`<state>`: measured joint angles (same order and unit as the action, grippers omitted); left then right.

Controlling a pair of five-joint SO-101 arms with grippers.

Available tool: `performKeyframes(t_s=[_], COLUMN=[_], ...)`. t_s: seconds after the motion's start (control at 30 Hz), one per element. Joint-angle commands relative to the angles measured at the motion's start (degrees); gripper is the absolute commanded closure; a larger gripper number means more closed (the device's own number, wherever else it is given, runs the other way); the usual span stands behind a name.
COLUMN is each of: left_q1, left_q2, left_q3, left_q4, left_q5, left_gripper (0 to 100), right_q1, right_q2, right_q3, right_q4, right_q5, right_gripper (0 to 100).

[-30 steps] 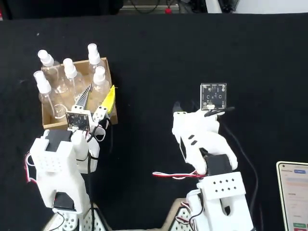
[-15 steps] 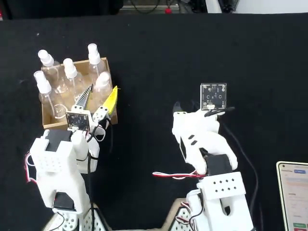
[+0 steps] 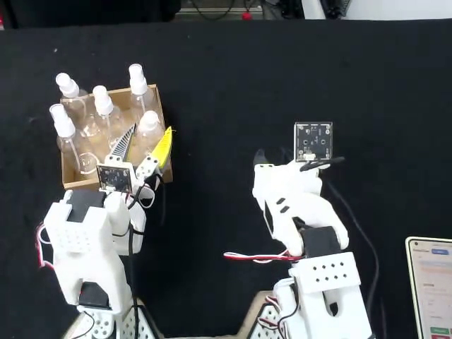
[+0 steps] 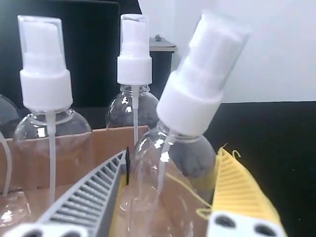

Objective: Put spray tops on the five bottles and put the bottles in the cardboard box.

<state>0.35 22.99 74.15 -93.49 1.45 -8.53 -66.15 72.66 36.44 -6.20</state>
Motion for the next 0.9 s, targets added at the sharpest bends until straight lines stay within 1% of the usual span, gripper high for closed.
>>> performKeyframes(t_s=[0.0, 0.1, 0.17, 0.43, 0.87], left_q1=[0.6, 0.6, 0.6, -2.8, -2.7], left_q2=[-0.8, -0.8, -0.8, -0.8, -0.8], left_q3=[0.1, 0.1, 0.1, 0.3, 1.0], left_q4=[-1.1, -1.0, -1.0, -1.3, -1.4], left_q5=[-0.6, -1.9, -1.8, -1.8, -1.8], left_gripper=[73, 67, 65, 66, 66], right_q1=[0.9, 0.9, 0.9, 0.9, 0.9], right_q2=[-1.1, -1.1, -1.1, -1.1, -1.1], right_q3=[-0.7, -0.7, -0.7, -0.7, -0.7], right_q4=[-1.8, -1.8, -1.8, -1.8, -1.8], right_q5=[-0.4, -0.4, -0.4, -0.4, -0.4], right_gripper=[85.5, 85.5, 85.5, 85.5, 85.5])
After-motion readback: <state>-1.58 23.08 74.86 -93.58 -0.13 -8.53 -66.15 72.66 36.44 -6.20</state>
